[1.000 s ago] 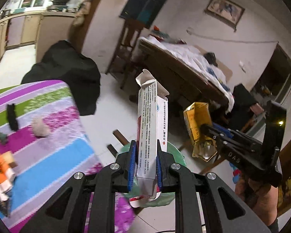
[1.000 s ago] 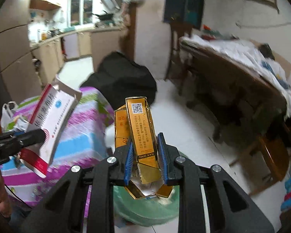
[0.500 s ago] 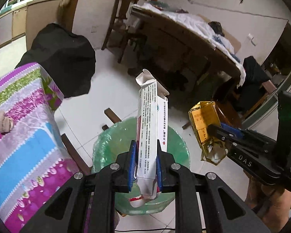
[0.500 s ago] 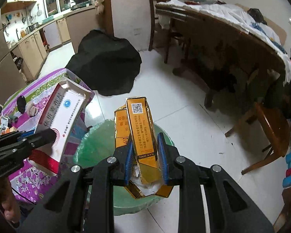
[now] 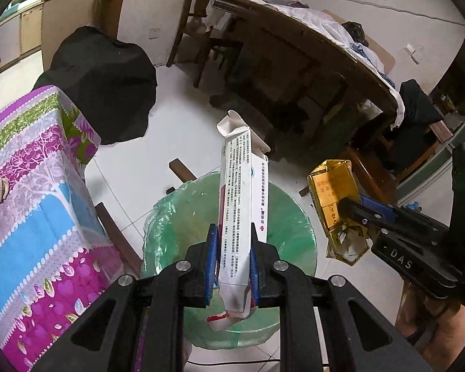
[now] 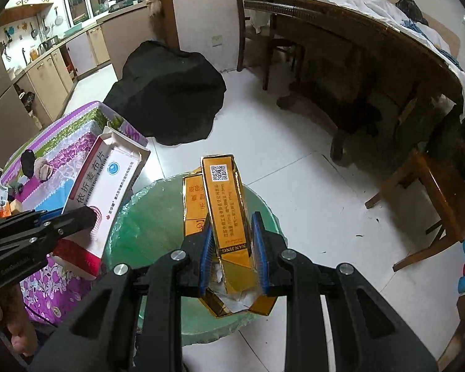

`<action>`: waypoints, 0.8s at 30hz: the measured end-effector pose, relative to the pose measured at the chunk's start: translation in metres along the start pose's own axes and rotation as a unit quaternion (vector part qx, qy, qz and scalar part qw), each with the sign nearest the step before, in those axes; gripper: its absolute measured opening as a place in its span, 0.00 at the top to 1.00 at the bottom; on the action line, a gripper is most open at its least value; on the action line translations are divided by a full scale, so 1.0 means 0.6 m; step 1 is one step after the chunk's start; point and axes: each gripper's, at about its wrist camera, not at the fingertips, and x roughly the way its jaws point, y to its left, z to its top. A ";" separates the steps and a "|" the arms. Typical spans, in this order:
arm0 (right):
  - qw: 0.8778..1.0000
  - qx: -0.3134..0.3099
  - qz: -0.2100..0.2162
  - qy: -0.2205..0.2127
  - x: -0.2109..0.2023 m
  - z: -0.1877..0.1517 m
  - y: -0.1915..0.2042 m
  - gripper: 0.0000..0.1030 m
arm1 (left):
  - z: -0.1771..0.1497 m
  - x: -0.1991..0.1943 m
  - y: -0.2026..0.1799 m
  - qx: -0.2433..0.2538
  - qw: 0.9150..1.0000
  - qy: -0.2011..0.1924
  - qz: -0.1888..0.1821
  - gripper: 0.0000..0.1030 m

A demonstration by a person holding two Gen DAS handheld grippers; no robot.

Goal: Collect trash
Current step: 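Carry both boxes over the green bin and open both tools to drop them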

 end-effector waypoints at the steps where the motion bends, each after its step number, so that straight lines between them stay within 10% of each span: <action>1: 1.000 0.000 0.000 0.000 0.001 0.000 -0.001 0.79 | 0.000 0.001 0.000 0.000 1.000 0.001 0.000 0.82; 24: 1.000 0.008 0.014 0.006 0.022 -0.005 -0.016 0.76 | -0.002 0.035 0.002 -0.007 1.000 0.024 0.005 0.78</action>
